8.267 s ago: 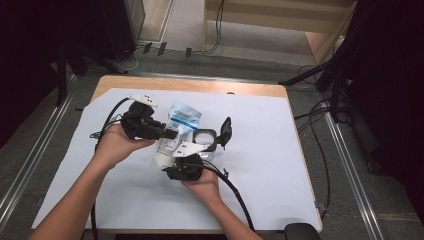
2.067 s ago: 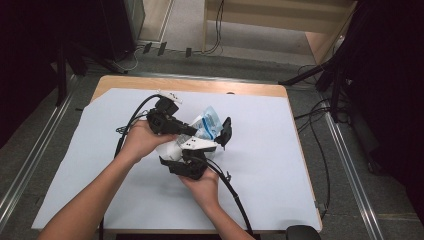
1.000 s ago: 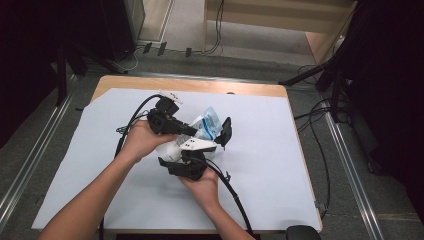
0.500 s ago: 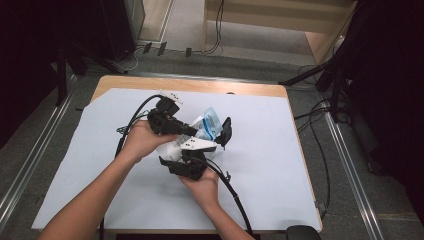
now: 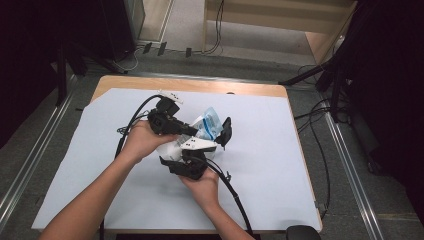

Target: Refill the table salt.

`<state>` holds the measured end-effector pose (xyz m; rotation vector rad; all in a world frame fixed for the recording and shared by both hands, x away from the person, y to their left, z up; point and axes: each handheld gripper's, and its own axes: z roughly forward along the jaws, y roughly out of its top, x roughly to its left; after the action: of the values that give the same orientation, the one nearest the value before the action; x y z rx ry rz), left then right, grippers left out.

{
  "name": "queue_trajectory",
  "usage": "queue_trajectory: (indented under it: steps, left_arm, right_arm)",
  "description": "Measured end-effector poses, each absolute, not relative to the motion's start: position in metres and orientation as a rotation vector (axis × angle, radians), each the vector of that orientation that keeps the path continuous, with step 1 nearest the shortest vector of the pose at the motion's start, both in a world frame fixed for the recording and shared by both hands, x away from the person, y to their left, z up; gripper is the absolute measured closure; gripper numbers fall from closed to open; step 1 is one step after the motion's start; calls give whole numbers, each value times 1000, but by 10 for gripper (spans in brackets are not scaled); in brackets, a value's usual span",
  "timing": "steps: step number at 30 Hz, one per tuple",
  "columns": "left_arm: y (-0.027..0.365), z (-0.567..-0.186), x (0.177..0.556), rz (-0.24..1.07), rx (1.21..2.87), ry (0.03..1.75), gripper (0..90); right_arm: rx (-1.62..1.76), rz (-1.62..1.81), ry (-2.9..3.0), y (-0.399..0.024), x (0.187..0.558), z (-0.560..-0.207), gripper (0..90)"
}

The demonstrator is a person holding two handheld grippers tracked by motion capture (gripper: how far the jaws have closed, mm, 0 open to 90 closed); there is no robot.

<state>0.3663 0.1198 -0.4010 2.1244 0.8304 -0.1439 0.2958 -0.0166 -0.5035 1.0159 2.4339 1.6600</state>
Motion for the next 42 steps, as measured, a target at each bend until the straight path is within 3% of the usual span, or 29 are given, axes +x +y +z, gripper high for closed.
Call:
queue_trajectory:
  steps: [42]
  left_arm:
    - [120,-402,366,-151,2107,858,836]
  right_arm:
    - [981,1656,2437,-17,295,-502,559]
